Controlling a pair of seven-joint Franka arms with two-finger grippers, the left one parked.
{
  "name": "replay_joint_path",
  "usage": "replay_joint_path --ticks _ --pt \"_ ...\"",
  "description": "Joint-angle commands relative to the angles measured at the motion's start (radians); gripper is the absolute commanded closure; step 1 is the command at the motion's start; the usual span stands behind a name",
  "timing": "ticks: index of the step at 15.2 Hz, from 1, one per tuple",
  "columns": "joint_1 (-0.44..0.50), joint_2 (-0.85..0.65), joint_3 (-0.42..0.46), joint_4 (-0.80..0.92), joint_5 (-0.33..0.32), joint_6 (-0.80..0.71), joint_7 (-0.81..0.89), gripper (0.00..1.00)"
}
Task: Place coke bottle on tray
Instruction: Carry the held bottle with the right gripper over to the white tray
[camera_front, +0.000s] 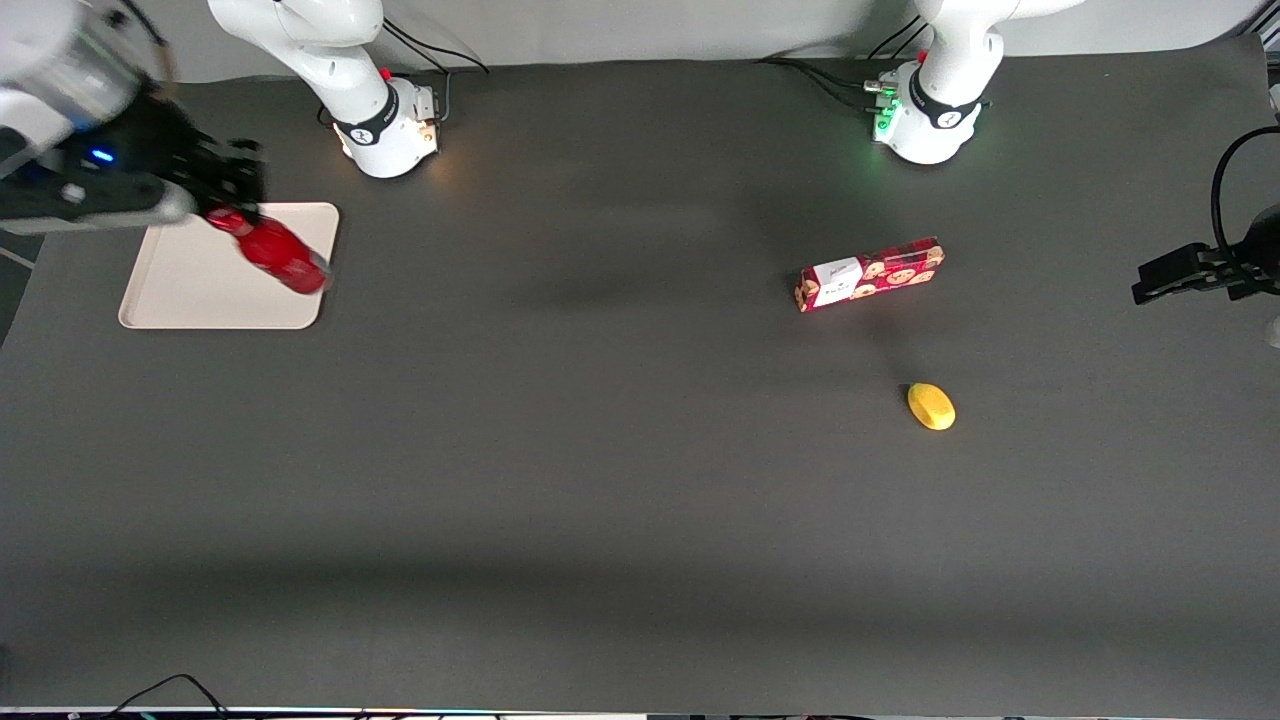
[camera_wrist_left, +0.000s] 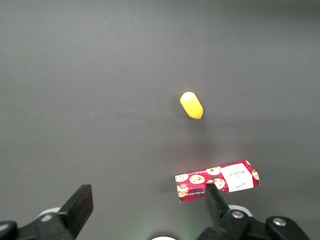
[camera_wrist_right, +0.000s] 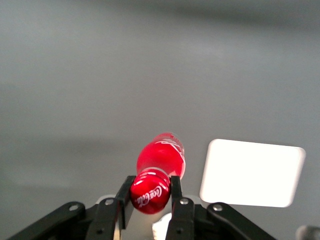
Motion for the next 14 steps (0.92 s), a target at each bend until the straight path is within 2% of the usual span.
replay_joint_path --ticks 1,5,7,9,12,14 --pt "0.004 -0.195 -0.196 -0.237 0.031 0.015 -0.258 1.0" --pt "0.004 -0.327 -0.388 -0.452 0.013 0.076 -0.475 1.0" --pt "0.004 -0.395 -0.448 -0.591 -0.067 0.156 -0.544 1.0" --pt "0.004 -0.444 -0.557 -0.703 -0.116 0.259 -0.675 1.0" --pt "0.004 -0.412 -0.764 -0.783 -0.141 0.461 -0.919 1.0" --pt "0.004 -0.382 -0.844 -0.839 -0.141 0.581 -0.992 1.0"
